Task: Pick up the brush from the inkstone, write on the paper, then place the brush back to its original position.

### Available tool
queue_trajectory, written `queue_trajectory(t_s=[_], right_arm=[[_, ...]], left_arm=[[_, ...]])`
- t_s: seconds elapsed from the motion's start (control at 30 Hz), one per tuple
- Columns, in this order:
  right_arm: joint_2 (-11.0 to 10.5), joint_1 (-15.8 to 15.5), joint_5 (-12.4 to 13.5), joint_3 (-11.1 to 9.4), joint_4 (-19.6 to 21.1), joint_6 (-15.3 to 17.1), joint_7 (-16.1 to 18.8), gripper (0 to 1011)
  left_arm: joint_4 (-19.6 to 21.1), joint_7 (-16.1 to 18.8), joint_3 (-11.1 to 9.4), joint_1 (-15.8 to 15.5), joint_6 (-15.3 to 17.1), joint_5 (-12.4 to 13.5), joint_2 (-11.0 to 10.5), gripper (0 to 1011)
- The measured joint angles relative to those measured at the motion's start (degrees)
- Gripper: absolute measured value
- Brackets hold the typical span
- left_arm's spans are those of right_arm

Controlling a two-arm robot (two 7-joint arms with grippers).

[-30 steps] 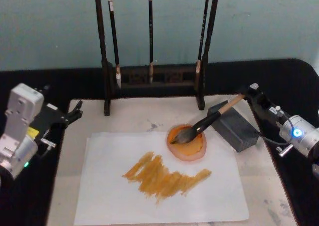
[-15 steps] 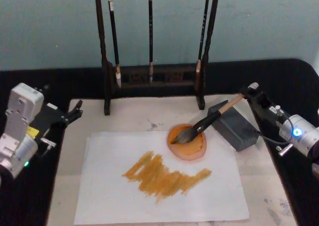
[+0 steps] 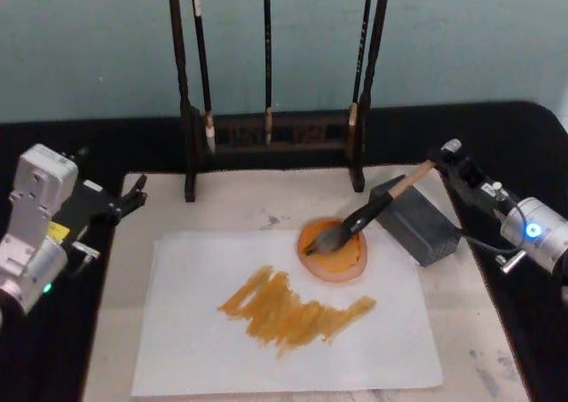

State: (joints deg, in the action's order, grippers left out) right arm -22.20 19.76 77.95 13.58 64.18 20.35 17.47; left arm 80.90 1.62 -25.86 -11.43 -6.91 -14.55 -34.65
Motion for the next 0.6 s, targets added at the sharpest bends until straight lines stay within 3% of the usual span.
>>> queue_trajectory(t_s=[0.37,0.6], right_arm=[[-2.6,-0.9,1.4,1.1,5.8,0.1,0.3,163],[-5.3,-1.3,-0.5,2.6,11.4,-2.0,2.1,163]], left_arm=[[0.0,0.0,0.0,0.0,0.0,0.0,0.0,1010],[0.0,0.0,0.0,0.0,0.0,0.0,0.0,1010]])
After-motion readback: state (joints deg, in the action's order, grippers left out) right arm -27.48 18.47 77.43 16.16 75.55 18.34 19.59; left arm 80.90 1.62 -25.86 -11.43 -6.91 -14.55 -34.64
